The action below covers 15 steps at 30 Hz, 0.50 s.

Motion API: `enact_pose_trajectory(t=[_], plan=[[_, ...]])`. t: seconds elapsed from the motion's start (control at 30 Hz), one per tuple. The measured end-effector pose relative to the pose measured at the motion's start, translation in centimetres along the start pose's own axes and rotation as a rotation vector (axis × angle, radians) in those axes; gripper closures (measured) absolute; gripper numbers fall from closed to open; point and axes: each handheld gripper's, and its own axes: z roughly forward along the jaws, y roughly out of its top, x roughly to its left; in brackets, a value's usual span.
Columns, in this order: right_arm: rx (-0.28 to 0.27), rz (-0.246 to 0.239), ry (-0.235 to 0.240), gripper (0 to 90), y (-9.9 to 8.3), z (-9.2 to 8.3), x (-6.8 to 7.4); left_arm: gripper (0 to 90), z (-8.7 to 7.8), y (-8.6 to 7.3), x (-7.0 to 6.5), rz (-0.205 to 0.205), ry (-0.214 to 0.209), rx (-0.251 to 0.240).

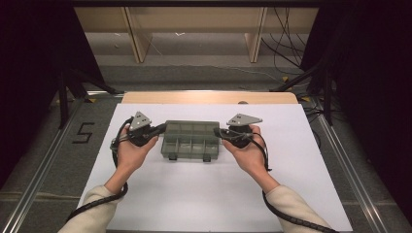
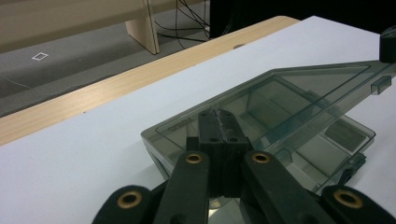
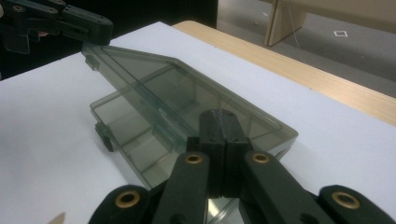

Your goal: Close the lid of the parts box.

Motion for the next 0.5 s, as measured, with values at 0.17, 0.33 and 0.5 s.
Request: enact_pose_trajectory(t=[0.17, 0.33, 0.5], plan=[[0.017, -0.012, 0.005, 90.0, -0.12, 0.12, 0.35, 89.7, 0.12, -0.22, -0.28, 0.018, -0.001, 0.02], [0.023, -0.02, -0.003, 90.0, -0.3, 0.13, 0.61, 89.8, 0.03, -0.48, -0.42, 0.014, -0.004, 0.026], [0.036, -0.021, 0.009, 90.0, -0.52, 0.41, 0.94, 89.8, 0.08, -0.99, -0.51, 0.012, -0.004, 0.04]])
